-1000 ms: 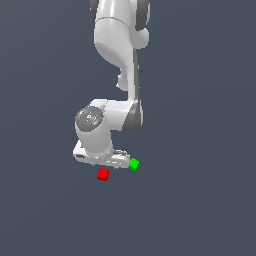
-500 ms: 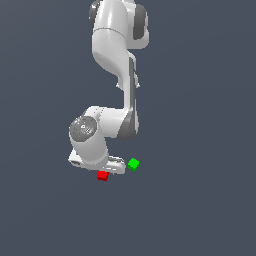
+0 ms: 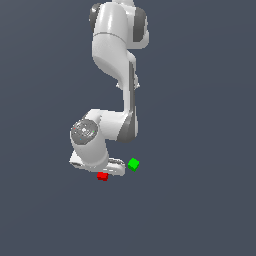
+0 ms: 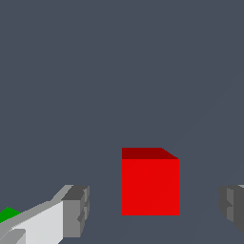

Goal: Stack the red cube on top of the green cube.

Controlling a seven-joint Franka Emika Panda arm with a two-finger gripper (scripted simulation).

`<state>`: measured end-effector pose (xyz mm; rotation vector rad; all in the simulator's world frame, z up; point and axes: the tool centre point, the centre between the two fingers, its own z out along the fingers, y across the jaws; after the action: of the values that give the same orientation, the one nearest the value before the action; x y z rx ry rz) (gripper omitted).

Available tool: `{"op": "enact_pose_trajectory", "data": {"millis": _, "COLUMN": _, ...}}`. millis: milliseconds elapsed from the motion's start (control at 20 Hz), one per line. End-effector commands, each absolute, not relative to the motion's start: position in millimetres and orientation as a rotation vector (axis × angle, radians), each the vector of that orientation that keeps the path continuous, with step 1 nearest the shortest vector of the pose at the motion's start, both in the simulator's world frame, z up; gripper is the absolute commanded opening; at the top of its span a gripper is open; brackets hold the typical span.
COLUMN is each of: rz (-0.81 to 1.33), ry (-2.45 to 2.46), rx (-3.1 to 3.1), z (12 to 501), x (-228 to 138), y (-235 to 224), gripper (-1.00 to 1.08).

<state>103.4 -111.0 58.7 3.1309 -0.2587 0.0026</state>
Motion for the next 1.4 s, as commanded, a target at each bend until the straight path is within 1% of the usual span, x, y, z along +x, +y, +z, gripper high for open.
{"op": "enact_pose_trajectory", "data": {"millis": 0, "rz": 0.0, "ry": -0.259, "rx": 3.131, "z": 46.1, "x": 102.7, "y": -110.9, "gripper": 1.0}}
{"op": "enact_pose_trajectory", "data": {"millis": 250, "rz": 0.0, "ry": -0.259, "rx": 3.131, "z": 22.8, "x": 102.3, "y": -110.6, "gripper": 1.0}}
{"op": "enact_pose_trajectory", "data": {"millis": 550, "rz": 0.0, "ry": -0.259, "rx": 3.131, "z": 20.0, "x": 103.8, "y": -110.9, "gripper": 1.0}}
{"op": "enact_pose_trajectory", "data": {"millis": 600, "rz": 0.0, "ry": -0.259, "rx": 3.131, "z": 20.0, "x": 103.8, "y": -110.9, "gripper": -1.0}}
{"op": "enact_pose_trajectory", "data": {"millis": 1150, "rz": -0.001, "ry": -0.259, "rx": 3.131, "z": 19.9, "x": 103.5, "y": -111.0, "gripper": -1.0}}
{"op": "enact_pose_trajectory", "data": {"millis": 1350, "rz": -0.001, "ry": -0.259, "rx": 3.131, "z": 26.9, "x": 103.0, "y": -110.9, "gripper": -1.0}}
